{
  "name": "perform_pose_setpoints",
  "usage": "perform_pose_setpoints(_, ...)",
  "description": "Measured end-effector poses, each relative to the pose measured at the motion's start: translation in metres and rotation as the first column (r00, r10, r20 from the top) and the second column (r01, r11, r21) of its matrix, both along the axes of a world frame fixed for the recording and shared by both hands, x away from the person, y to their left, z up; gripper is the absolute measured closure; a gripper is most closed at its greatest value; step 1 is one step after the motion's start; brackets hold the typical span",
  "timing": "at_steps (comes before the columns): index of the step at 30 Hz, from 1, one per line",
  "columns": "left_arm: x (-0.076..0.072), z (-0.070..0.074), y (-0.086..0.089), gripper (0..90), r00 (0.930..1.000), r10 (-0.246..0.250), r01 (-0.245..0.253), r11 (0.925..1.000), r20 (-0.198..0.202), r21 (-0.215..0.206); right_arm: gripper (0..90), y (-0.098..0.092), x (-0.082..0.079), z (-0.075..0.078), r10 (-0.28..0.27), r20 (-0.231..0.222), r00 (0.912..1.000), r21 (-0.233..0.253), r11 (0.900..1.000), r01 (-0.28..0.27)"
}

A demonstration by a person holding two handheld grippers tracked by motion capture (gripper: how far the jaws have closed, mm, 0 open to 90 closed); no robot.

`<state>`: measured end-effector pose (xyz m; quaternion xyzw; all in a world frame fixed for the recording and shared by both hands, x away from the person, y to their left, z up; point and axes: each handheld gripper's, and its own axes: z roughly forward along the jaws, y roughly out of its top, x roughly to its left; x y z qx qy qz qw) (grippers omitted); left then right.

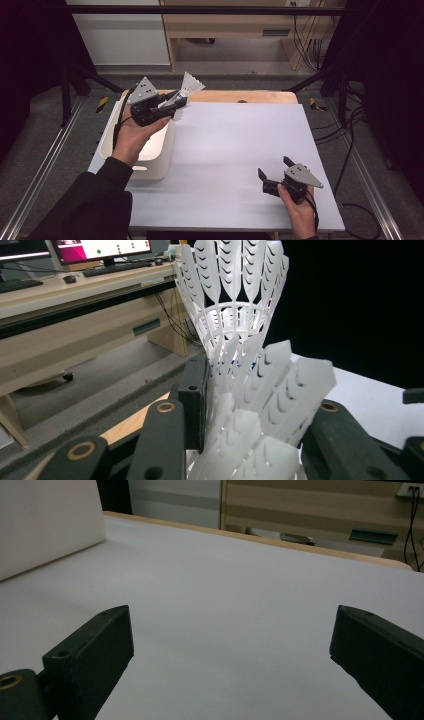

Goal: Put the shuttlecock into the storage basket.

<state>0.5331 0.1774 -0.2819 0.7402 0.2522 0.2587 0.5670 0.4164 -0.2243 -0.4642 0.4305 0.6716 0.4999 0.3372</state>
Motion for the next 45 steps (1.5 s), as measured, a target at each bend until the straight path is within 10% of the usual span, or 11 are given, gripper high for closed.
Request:
perform_pose_setpoints(29,0.038,-0.007,0.022,65.0,0.9964,0.084,-0.083,0.9939,0.01,-0.074,4.0,-0.002,0.0,0.0,0.013,0.017,0.9998,-0.023,1.0,-0.013)
perform_pose_setpoints(45,0.054,-0.027,0.044,65.0,0.978,0.208,-0.209,0.9687,-0.023,-0.134,4.2,-0.003,-0.006,0.003,0.007,0.029,0.9995,-0.014,1.0,-0.006)
